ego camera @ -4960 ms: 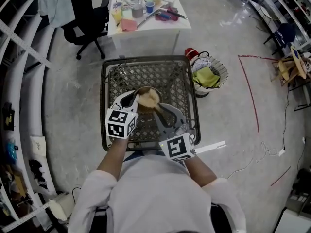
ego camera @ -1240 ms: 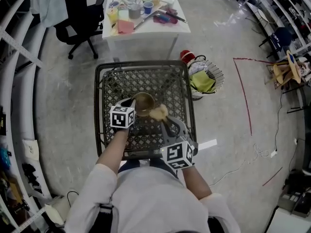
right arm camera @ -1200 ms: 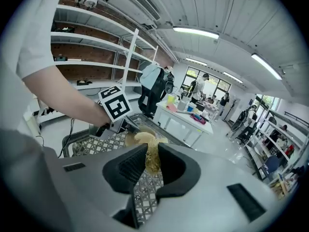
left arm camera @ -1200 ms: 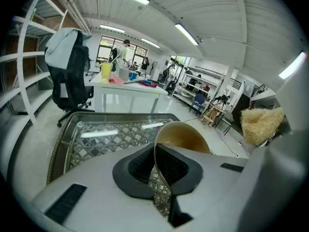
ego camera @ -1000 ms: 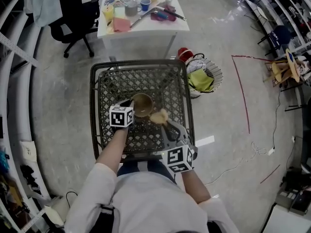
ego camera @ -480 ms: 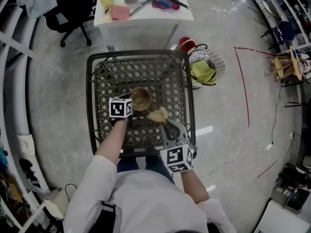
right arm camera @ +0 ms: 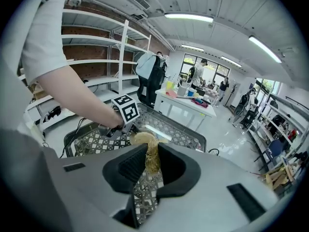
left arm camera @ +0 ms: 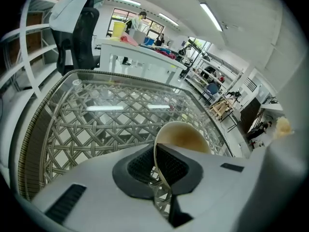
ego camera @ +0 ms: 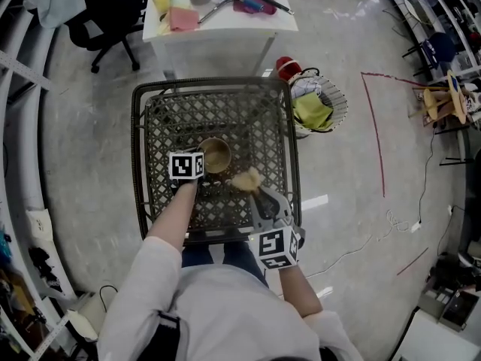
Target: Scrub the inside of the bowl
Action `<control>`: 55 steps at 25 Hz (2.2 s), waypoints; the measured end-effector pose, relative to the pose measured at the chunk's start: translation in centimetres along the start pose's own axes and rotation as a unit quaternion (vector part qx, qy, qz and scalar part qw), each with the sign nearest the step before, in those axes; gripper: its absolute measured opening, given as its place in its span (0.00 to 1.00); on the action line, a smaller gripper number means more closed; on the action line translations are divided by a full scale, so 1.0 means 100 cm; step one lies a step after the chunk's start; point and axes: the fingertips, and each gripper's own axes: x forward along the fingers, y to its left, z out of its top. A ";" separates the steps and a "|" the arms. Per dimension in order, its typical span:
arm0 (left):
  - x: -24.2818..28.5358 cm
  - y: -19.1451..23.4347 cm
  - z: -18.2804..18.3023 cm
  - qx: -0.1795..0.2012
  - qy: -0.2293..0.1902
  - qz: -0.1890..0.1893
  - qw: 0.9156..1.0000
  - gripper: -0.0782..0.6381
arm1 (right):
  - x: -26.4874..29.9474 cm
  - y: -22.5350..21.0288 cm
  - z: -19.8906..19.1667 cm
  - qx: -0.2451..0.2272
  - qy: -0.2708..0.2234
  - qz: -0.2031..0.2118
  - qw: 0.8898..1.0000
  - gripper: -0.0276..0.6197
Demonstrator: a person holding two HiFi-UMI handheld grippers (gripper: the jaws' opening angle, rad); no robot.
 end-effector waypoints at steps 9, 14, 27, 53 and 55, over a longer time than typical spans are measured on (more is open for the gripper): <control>0.000 -0.004 0.007 -0.018 -0.014 -0.024 0.999 0.17 | 0.002 -0.001 -0.001 0.003 -0.002 0.004 1.000 0.17; -0.004 -0.007 0.011 -0.026 -0.029 -0.037 0.999 0.18 | 0.003 -0.002 0.005 -0.001 -0.008 0.005 1.000 0.17; -0.066 -0.007 0.032 -0.018 -0.121 -0.058 0.991 0.30 | -0.002 -0.001 0.030 -0.013 -0.041 0.014 0.999 0.17; -0.283 -0.116 0.066 0.167 -0.329 -0.092 0.925 0.17 | -0.035 -0.001 0.073 -0.028 -0.130 -0.001 0.991 0.17; -0.293 -0.122 0.064 0.180 -0.334 -0.090 0.921 0.17 | -0.039 -0.001 0.070 -0.033 -0.130 -0.004 0.991 0.17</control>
